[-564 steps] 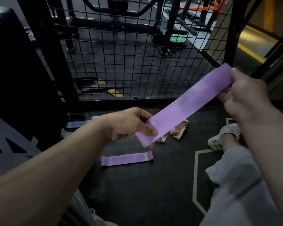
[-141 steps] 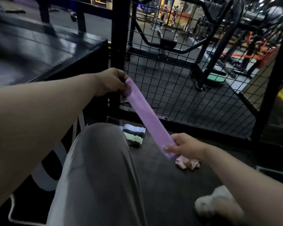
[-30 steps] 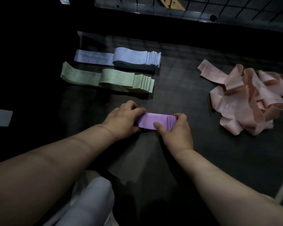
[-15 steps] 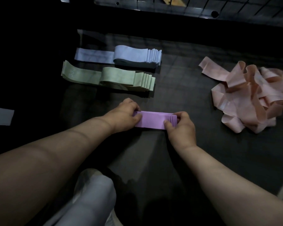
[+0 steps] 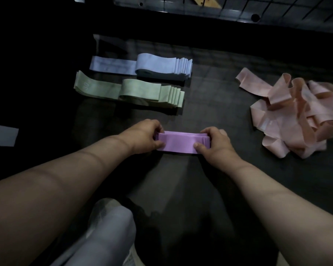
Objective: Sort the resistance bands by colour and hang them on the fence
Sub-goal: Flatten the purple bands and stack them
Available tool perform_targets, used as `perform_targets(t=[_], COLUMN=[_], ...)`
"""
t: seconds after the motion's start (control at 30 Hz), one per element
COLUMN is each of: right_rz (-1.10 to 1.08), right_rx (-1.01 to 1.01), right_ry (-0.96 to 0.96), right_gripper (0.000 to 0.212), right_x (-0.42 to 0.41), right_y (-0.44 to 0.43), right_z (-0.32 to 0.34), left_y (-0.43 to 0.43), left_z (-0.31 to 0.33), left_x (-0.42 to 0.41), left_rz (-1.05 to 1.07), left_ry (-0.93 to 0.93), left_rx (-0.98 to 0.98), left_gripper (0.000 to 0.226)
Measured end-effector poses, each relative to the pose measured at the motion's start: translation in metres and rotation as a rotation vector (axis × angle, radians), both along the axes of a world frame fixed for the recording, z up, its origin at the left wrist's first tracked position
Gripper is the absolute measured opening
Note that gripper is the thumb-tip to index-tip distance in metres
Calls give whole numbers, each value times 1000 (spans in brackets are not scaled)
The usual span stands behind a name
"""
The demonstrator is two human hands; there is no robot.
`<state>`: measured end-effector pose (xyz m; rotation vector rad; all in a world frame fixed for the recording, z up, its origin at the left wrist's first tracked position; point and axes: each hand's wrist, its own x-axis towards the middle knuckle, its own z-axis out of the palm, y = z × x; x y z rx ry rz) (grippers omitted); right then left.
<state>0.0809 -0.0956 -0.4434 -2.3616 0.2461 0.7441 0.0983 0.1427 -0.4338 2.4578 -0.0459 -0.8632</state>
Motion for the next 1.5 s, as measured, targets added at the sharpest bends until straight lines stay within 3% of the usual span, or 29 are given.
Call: perform_targets(t=[0.1,0.27,0.33,0.43,0.5,0.57,0.73,0.87,1.0,1.13,1.3,1.43,1.5], right_rz=[108,218,294,355,382,419,372,246,27,-65,-175,-148,-125], right_rx=[-27,-14,-42,28,40,-14,14,132,390,393,368,161,71], right_ry=[-51,51,64,-176,-364,-423,-364,-187,163,338,345,248,202], right_gripper=[30,47,36,20,21,18,15,17,20,23,12,29,35], right_x=[6,15,15,8,1,-5,-11,1,23,41,47,42,41], right_y=[-2,-7,-9,-10,-9,-7,-5,-6,23,67,104,113,116], right_z=[2,0,1,3,3,0,-3,9,26,26,17,1,4], left_y=[2,5,6,11,14,16,19,20,38,63,72,71,70], left_z=[-1,0,1,2,0,-5,-12,-2,7,8,-1,-5,-4], left_x=[-5,-22,-29,-38,-40,-41,-42,-37,-27,-16,-1,1,-5], left_rz=[-8,-85,-99,-206,-271,-310,-259,142,572,851,826,528,409], left_ry=[-60,-207,-267,-457,-607,-650,-542,-287,26,106,17,-92,-97], left_rx=[-52,-121,-136,-76,3,57,2,-257,-482,-481,-313,-77,35], left_gripper=[28,23,20,20,17,21,19,14,20,20,22,24,39])
